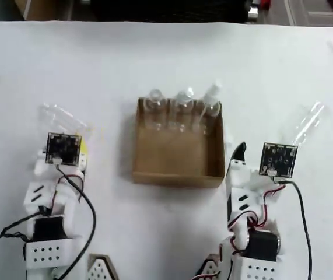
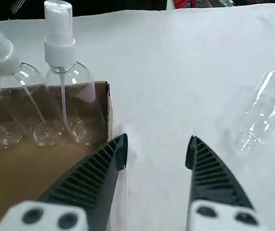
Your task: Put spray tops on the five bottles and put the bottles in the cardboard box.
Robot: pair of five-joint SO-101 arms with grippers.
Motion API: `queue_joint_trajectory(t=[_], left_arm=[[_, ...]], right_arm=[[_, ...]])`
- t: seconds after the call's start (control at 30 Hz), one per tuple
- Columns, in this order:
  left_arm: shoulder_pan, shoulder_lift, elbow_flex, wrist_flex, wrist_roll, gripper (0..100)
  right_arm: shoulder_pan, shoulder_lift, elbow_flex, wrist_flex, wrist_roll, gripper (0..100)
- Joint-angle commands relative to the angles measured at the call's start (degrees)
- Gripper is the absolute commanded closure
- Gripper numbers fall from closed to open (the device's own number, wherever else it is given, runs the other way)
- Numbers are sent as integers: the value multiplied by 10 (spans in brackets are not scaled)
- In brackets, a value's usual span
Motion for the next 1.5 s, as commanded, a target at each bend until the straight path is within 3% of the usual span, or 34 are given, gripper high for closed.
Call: queue_joint_trajectory(t=[0.0,0.1,0.27,0.37,0.57,0.7,0.9,1.03,1.13,1.3,1.47], left_arm=[[-6,-8,-6,-12,8,898],[-22,-8,-19,-3,6,898],[-118,-5,-172,127,10,895],[-137,-5,-251,178,5,895],[-138,15,-331,246,-93,895],[-138,131,-382,300,-154,895],[-154,417,-517,399,-206,895],[-118,566,-618,501,-256,895],[-44,655,-683,564,-235,894],[25,802,-796,556,-108,893],[59,950,-883,553,-97,893]], right_arm=[[0,-3,-5,-15,-6,820],[15,-3,-2,-15,-9,820],[27,-3,38,-73,-5,821],[25,-3,47,-80,-4,821],[24,-4,48,-80,-4,822],[24,-4,60,-94,-4,822],[24,-4,66,-100,-3,822],[15,-4,67,-100,33,822],[-9,-5,75,-102,40,822],[-18,-4,87,-117,69,822],[-18,-4,89,-122,71,822]])
